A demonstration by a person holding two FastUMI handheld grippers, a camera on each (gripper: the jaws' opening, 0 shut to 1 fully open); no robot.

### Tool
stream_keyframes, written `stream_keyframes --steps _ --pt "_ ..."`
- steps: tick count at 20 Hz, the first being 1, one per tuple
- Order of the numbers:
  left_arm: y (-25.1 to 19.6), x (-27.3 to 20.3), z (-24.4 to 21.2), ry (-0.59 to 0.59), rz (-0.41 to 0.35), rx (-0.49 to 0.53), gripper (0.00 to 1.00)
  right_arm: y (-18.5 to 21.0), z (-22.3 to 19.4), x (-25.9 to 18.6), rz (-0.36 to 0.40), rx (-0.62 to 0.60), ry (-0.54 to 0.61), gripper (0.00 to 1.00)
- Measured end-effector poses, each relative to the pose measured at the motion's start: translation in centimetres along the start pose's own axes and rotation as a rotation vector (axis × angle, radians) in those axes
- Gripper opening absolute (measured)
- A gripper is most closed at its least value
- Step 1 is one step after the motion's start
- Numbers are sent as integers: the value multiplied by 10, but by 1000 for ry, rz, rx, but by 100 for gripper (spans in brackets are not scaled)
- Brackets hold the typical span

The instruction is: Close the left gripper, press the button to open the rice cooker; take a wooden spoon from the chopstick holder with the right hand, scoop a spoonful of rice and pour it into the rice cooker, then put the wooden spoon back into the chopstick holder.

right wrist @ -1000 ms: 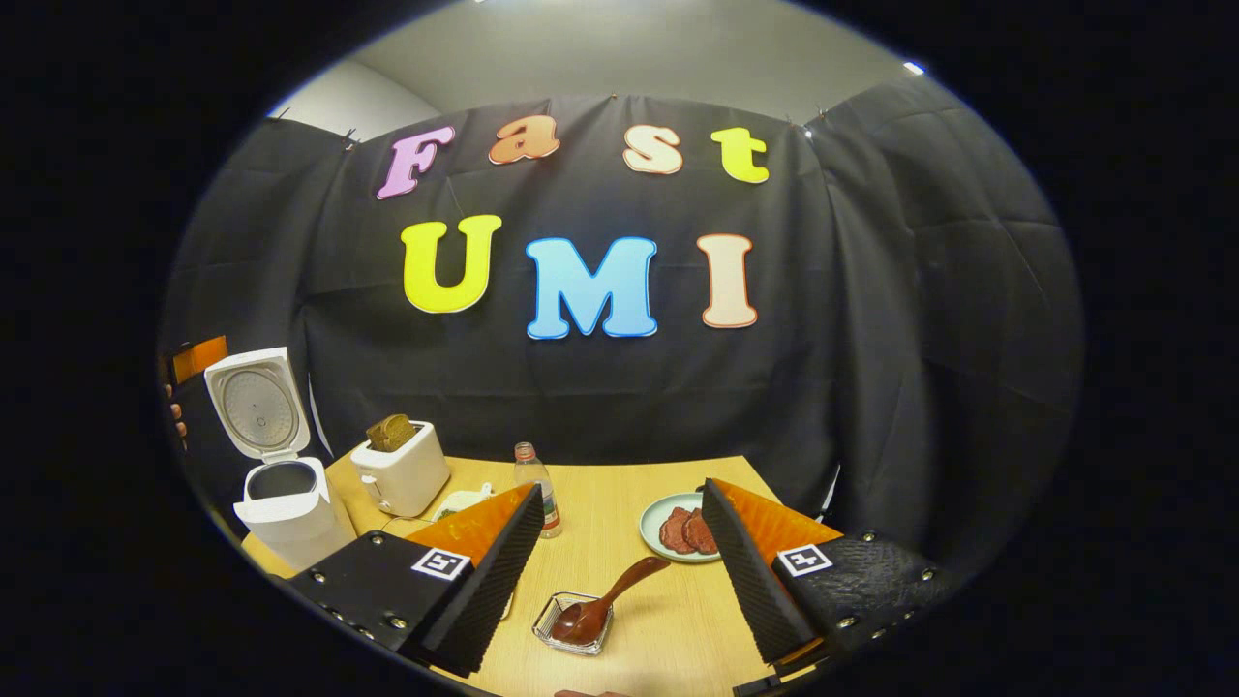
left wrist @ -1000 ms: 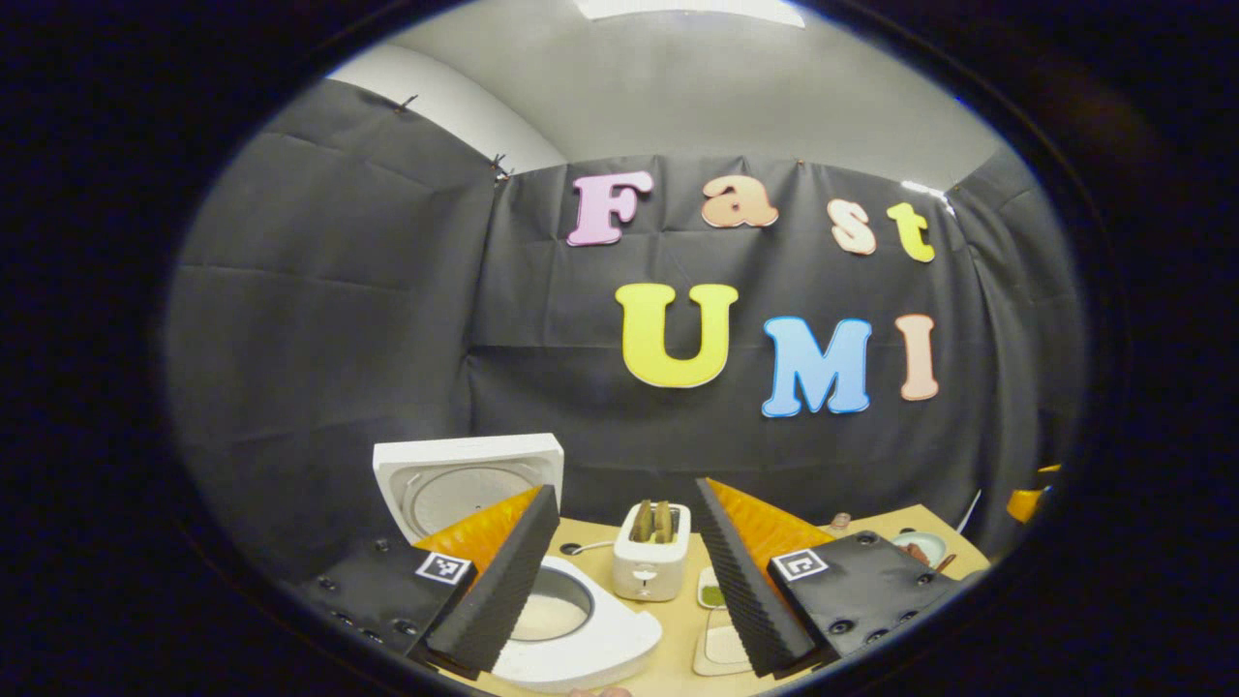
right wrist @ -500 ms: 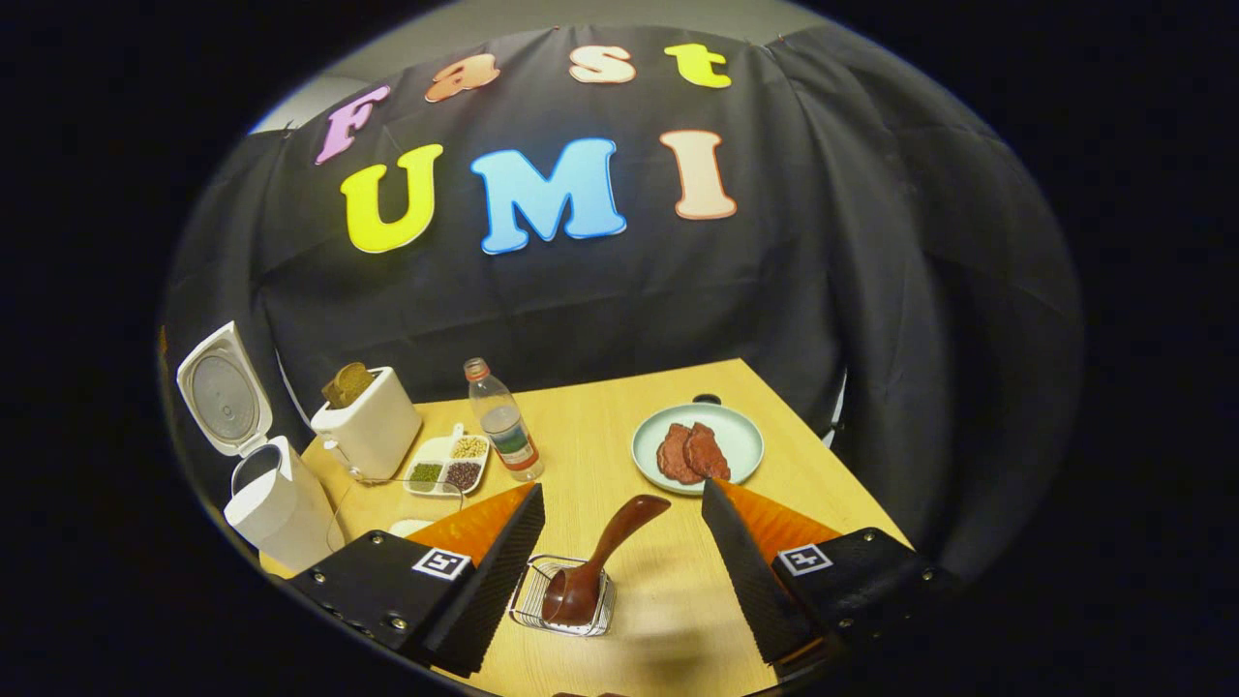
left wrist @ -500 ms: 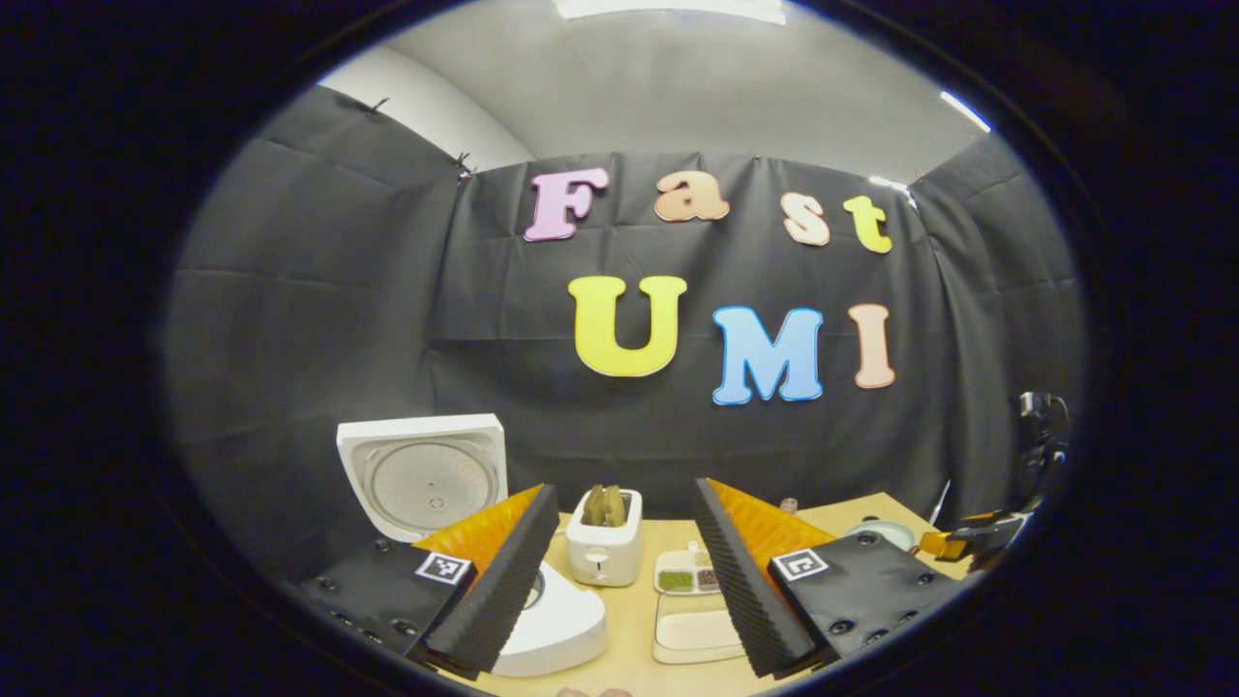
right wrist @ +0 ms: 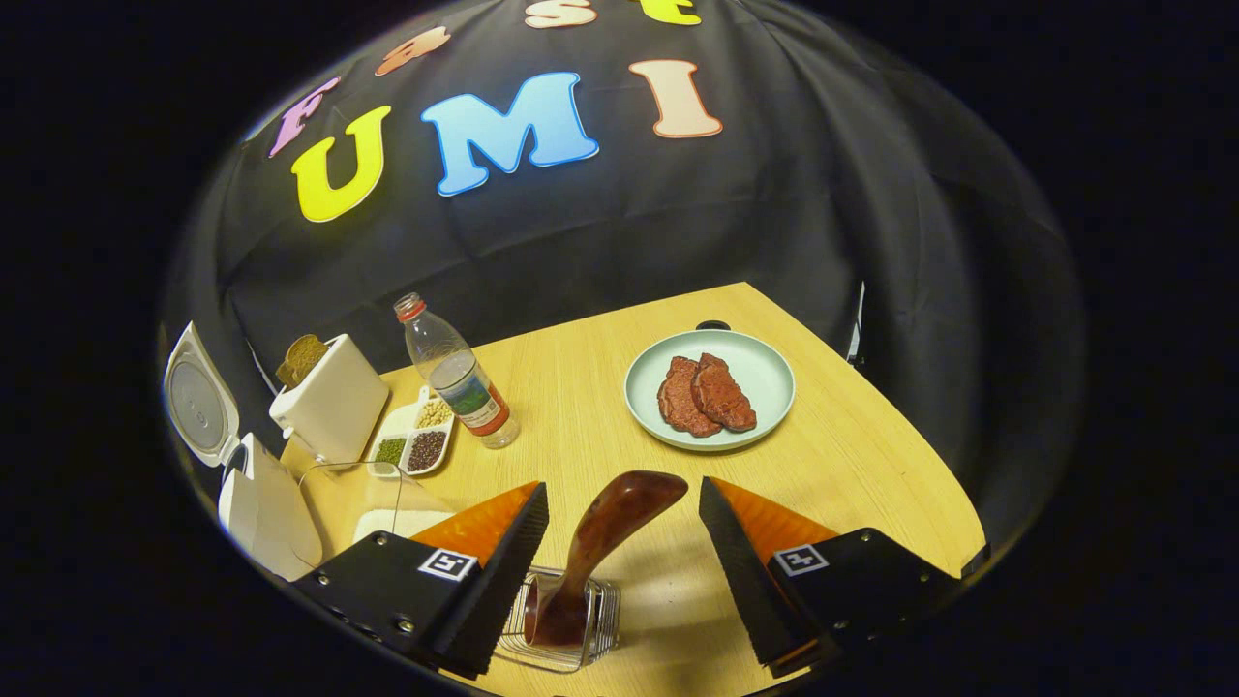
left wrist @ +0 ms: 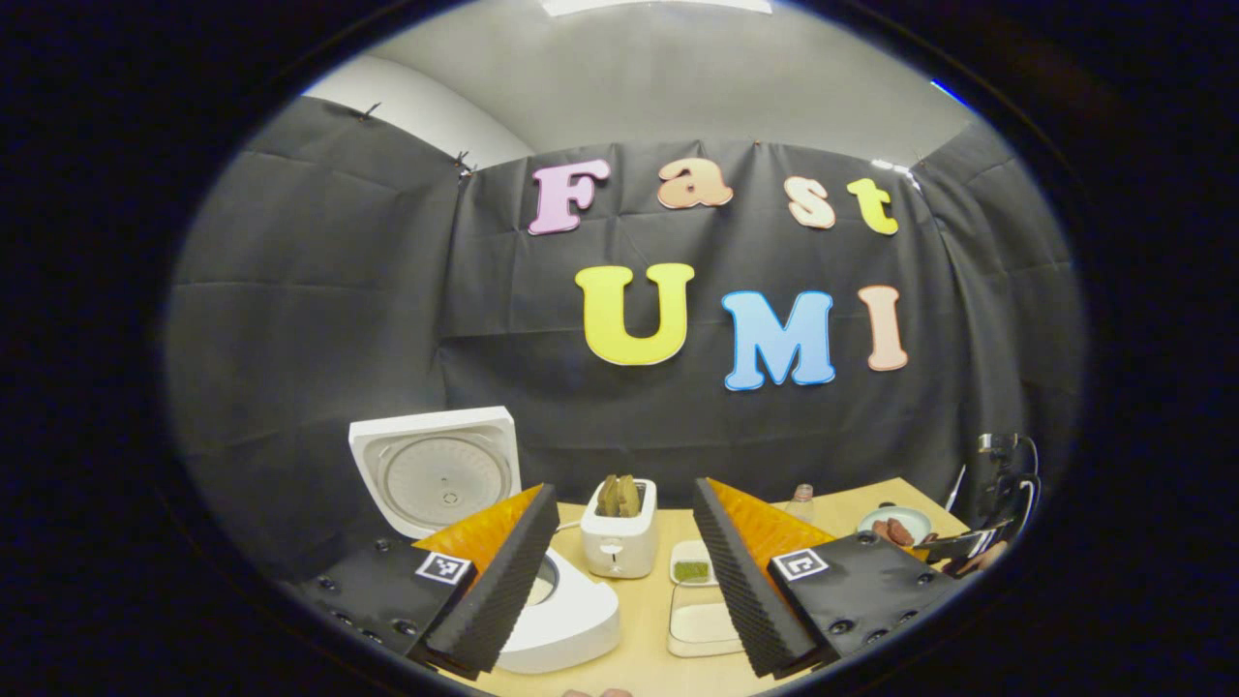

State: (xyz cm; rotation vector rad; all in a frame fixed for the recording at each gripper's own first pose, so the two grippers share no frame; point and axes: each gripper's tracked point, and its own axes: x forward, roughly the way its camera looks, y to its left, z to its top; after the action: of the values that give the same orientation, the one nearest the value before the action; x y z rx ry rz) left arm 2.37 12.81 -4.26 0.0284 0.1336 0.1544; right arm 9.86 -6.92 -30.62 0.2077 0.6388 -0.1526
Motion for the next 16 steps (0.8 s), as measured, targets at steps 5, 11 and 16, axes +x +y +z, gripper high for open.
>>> stream_keyframes --steps 5,11,16 --pt "6 15 -12 31 9 -15 97 5 -2 10 40 6 1 80" --pt "24 29 -15 24 -55 -18 96 25 -5 5 77 143 62 17" --pt "28 31 -22 11 -117 -23 96 41 25 -26 51 149 -40 10"
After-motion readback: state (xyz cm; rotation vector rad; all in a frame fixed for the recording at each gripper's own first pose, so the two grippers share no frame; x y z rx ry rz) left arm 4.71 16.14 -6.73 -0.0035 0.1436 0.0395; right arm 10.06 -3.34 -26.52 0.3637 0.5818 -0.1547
